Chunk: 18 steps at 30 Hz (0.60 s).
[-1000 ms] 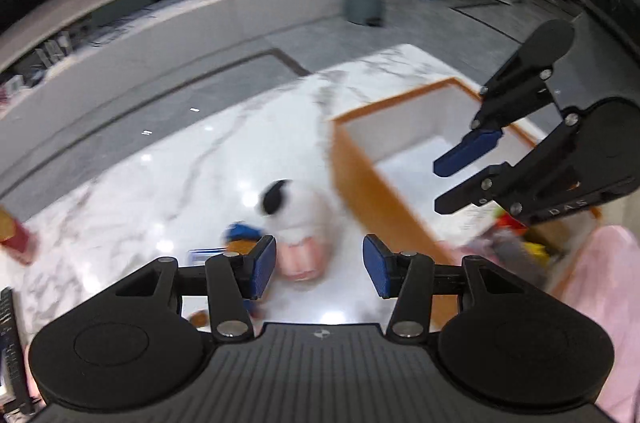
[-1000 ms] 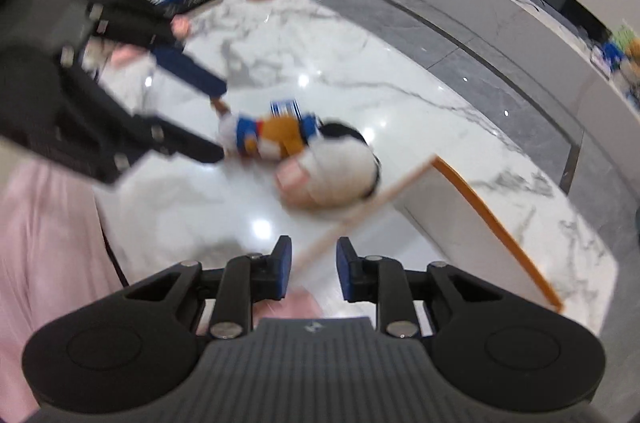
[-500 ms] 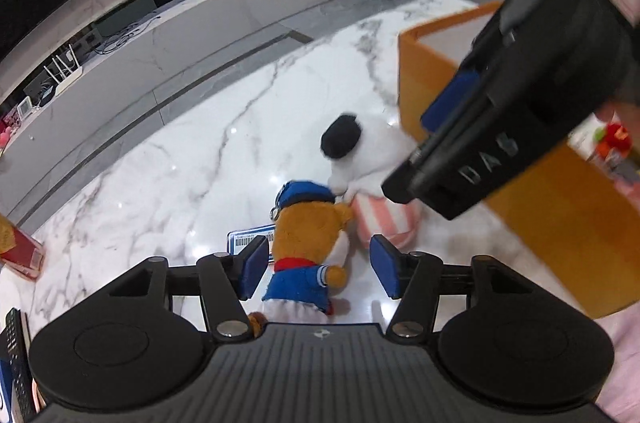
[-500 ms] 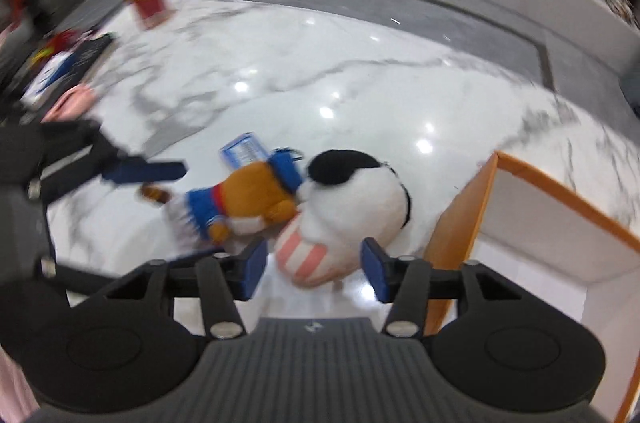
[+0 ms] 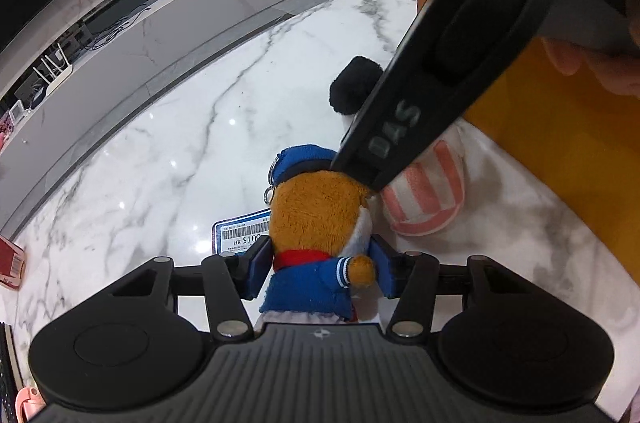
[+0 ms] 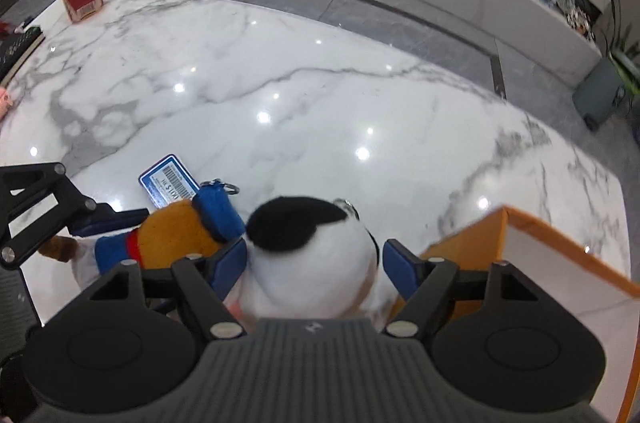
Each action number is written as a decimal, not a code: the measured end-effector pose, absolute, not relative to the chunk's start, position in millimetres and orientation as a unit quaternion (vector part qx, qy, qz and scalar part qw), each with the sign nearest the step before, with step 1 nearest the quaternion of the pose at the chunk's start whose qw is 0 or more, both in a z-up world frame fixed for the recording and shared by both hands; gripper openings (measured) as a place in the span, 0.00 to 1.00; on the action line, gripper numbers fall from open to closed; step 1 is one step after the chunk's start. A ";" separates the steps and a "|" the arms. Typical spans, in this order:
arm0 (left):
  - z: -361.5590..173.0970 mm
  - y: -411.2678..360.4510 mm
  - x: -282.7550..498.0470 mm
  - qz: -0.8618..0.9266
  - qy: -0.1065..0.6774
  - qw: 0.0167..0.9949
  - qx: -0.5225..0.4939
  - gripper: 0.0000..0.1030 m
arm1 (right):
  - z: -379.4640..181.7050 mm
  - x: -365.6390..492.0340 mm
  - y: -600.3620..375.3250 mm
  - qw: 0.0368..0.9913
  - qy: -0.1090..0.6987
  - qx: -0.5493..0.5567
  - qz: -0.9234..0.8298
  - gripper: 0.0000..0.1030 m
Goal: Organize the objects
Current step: 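Grasp the bear plush with the left gripper while the right grasps the white dog plush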
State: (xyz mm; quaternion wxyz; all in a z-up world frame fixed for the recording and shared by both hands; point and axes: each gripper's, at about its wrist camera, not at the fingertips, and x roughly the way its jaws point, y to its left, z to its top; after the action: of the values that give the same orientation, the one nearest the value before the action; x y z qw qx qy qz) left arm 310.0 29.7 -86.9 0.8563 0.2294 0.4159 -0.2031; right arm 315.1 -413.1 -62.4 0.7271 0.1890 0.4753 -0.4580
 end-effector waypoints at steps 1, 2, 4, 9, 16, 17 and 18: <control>-87.2 29.9 310.2 -0.204 0.415 0.857 0.229 0.58 | -64.6 316.1 -414.9 0.727 0.479 0.191 -0.452 0.74; -87.7 30.5 310.5 -0.204 0.414 0.857 0.229 0.58 | -67.6 316.8 -416.8 0.724 0.483 0.195 -0.452 0.75; -88.0 31.9 310.7 -0.204 0.412 0.859 0.226 0.57 | -70.6 316.6 -418.0 0.722 0.484 0.186 -0.459 0.75; -89.8 35.0 311.1 -0.200 0.411 0.863 0.217 0.57 | -74.0 317.8 -425.1 0.727 0.480 0.172 -0.460 0.73; -90.3 37.6 305.8 -0.176 0.417 0.870 0.194 0.51 | -76.8 317.7 -424.4 0.729 0.486 0.154 -0.458 0.65; -88.9 39.6 304.0 -0.176 0.421 0.870 0.187 0.51 | -75.6 317.8 -421.4 0.731 0.488 0.147 -0.454 0.64; -87.3 42.7 302.0 -0.175 0.424 0.871 0.178 0.50 | -74.2 317.5 -418.0 0.734 0.491 0.140 -0.448 0.63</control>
State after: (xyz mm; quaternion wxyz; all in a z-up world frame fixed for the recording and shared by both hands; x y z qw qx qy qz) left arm 302.0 42.7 -87.3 0.8707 0.1784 0.4236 -0.1751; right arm 317.5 -418.0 -74.2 0.7341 0.1402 0.4906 -0.4481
